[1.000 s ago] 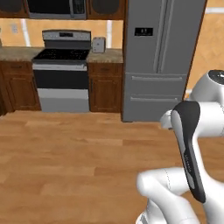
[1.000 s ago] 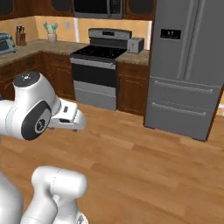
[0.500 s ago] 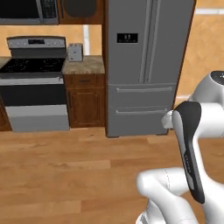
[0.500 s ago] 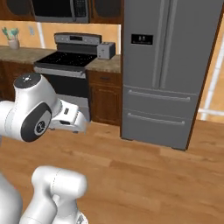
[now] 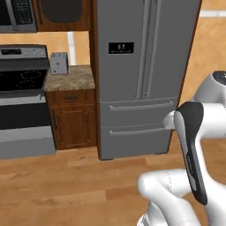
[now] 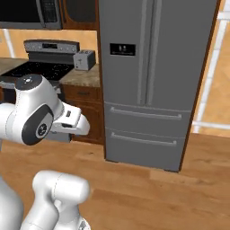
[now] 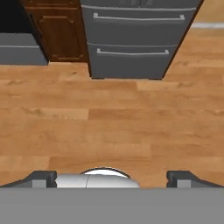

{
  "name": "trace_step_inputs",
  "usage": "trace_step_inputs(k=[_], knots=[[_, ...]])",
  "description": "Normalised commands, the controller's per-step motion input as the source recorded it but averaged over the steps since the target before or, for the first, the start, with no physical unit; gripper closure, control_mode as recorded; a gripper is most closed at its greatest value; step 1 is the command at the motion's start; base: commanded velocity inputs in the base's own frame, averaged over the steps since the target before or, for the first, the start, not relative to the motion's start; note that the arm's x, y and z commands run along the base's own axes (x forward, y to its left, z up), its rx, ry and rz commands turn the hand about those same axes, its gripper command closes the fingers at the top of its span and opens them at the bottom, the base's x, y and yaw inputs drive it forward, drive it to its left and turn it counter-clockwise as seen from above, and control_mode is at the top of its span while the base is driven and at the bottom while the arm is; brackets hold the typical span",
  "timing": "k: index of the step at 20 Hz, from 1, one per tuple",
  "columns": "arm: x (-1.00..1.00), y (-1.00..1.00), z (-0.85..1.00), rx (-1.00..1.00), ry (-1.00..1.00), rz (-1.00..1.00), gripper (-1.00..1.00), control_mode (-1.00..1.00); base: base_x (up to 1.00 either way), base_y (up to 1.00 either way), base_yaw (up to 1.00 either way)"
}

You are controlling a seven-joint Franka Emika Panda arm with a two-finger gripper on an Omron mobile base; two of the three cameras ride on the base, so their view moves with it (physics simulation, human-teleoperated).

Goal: Navigate to the fridge.

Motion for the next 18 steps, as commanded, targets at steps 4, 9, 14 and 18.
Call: trace_step_inputs(k=[4, 9, 14, 18], knots=[[0.0, 0.0, 0.0, 0.0, 0.0, 0.0, -1.0, 1.0, 1.0, -0.35, -0.21], [0.0, 0.0, 0.0, 0.0, 0.0, 0.0, -1.0, 1.0, 1.0, -0.26, -0.18], [0.0, 0.0, 0.0, 0.0, 0.0, 0.0, -1.0, 1.0, 1.0, -0.4, -0.2], [0.0, 0.0, 0.0, 0.0, 0.0, 0.0, -1.0, 1.0, 1.0, -0.35, -0.22]])
